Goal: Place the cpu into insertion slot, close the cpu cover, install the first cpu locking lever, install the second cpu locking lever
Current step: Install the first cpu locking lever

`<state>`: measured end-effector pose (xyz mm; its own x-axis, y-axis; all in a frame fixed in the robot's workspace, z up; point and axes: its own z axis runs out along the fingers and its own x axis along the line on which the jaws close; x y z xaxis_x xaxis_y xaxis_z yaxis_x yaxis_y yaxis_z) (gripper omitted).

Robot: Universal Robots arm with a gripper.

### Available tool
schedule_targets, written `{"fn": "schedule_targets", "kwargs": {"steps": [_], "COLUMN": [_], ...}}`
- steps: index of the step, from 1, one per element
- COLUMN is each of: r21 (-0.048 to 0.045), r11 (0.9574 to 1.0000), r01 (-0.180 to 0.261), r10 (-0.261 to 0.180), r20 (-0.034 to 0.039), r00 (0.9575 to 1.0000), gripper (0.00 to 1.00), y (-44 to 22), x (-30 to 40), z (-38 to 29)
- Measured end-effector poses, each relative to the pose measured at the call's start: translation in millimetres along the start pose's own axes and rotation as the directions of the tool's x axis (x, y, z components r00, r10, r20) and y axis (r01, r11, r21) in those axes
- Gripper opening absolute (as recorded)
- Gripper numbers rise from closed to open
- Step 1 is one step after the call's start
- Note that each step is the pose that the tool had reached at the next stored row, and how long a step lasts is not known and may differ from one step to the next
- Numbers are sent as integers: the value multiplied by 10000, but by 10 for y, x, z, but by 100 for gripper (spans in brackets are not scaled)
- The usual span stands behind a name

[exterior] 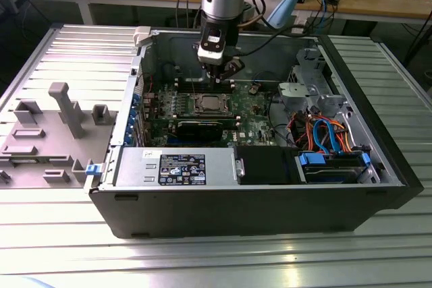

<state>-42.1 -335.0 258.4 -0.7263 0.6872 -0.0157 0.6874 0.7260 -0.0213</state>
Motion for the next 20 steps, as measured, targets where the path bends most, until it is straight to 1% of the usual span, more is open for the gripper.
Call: {"fn": "schedule_targets", "kwargs": {"steps": [4, 8, 10, 12, 20], "r21": [2, 2, 0, 1, 3], "r11": [9991, 9965, 9954, 9948, 9948], "r01": [415, 841, 958, 1015, 1017], "r10": [-415, -841, -957, -1015, -1017], "r20": [17, 30, 34, 37, 36], "r00": [9991, 9965, 9954, 9948, 9948], "gripper": [11, 11, 11, 11, 11], "y": [1, 1, 1, 1, 1], "x": [1, 1, 1, 1, 1], "z": [0, 0, 0, 0, 0]}}
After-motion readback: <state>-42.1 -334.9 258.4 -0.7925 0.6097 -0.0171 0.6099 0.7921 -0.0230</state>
